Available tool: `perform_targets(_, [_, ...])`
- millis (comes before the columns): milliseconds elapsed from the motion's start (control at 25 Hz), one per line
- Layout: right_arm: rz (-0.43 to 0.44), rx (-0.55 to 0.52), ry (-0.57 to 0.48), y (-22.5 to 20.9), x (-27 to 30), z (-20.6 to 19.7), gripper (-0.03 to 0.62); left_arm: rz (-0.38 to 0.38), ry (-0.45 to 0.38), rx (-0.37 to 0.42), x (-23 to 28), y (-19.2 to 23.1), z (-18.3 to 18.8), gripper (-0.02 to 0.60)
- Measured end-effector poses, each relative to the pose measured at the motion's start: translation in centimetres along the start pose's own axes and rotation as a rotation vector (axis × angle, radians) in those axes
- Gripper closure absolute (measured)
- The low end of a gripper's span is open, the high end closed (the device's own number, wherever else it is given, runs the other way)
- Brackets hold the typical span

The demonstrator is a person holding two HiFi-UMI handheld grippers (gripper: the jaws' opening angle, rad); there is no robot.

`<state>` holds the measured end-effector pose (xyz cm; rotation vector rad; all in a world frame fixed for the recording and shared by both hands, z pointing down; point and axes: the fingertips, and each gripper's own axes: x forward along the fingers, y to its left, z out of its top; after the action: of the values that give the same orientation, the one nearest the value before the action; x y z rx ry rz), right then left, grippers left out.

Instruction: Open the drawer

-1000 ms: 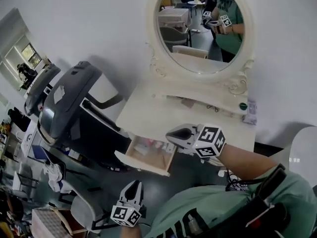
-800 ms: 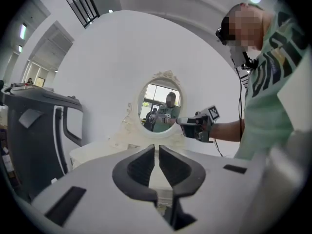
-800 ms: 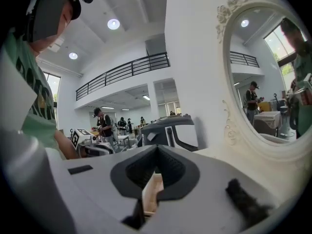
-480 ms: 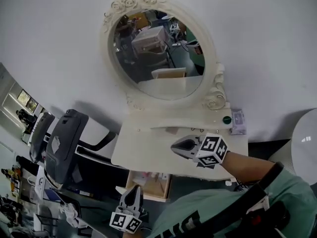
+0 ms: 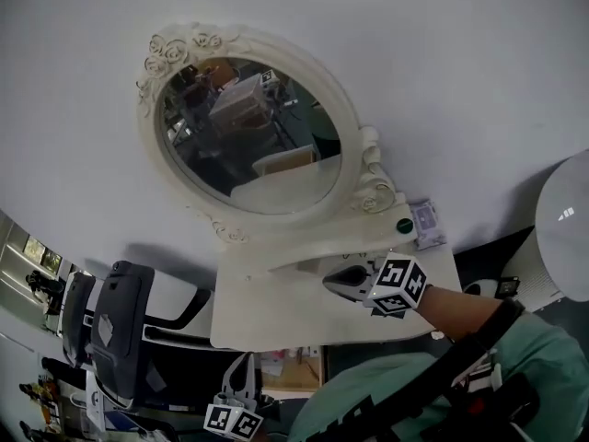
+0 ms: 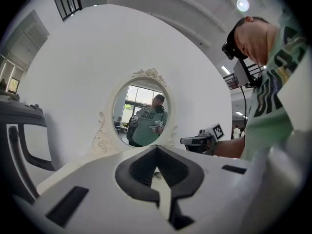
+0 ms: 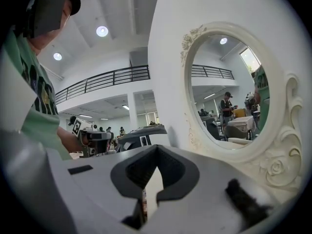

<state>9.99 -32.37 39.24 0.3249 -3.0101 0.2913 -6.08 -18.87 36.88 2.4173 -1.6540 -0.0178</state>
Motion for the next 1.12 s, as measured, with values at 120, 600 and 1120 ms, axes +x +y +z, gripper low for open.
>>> perform_targets(120, [-0.07,-0.011,-0.008,0.6,0.8,0.3,0.583,-0.063,0.013,0.018,0.0,1.9,0.4,0.574])
perform_targets(600, [-0.425,0.06,-0.05,6.2,2.9,2.4,0.583,-0.391,-0.006,0.011,-3.3,8.0,2.1,0.573])
perform_targets(1120, [-0.466,0.051,-0.012,7.7,-0.9,2.3,0.583,-0.432,-0.06,-0.071,-3.0,4.9,1.7,0.572])
